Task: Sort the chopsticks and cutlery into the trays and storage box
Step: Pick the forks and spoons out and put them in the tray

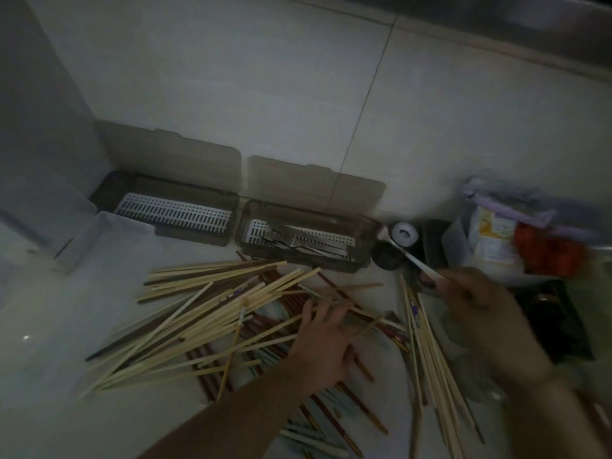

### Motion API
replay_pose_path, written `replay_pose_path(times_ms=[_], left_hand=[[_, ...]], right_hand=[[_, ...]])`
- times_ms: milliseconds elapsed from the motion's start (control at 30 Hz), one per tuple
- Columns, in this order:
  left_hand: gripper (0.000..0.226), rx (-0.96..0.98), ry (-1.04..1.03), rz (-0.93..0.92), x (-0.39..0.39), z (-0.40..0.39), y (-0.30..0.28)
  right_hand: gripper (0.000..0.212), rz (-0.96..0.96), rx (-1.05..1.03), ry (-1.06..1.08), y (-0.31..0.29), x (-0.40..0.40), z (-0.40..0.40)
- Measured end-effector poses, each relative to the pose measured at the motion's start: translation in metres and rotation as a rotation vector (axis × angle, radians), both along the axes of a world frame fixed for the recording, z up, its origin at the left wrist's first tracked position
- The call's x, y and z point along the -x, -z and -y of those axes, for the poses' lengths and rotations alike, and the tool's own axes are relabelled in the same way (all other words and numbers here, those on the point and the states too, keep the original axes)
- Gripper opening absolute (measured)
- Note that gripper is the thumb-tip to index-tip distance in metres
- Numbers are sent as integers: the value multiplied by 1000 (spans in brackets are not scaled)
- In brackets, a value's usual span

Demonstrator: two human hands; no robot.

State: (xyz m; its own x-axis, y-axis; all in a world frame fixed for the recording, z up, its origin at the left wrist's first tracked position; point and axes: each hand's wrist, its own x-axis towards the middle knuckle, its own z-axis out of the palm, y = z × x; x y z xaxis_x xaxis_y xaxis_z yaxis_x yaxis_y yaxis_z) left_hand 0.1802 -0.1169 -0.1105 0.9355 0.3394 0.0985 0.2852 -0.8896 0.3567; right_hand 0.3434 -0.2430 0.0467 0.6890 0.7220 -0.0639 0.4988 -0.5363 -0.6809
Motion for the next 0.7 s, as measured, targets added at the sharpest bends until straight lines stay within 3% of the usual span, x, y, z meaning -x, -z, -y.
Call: replay_pose_path(times_ms=[100,233,533,700], left_hand=[[38,-11,-17,-2,7,-4,3],[37,-10,-53,-25,18,-8,9],[39,-60,-80,-70,27,-7,17],[42,-10,-64,-106,28,-6,17]], right_hand=[[18,166,-65,-36,16,7,-72],[17,11,-50,48,57,4,-130],[16,156,339,-49,100,-7,-159],[17,106,48,-53,93,-9,-133]])
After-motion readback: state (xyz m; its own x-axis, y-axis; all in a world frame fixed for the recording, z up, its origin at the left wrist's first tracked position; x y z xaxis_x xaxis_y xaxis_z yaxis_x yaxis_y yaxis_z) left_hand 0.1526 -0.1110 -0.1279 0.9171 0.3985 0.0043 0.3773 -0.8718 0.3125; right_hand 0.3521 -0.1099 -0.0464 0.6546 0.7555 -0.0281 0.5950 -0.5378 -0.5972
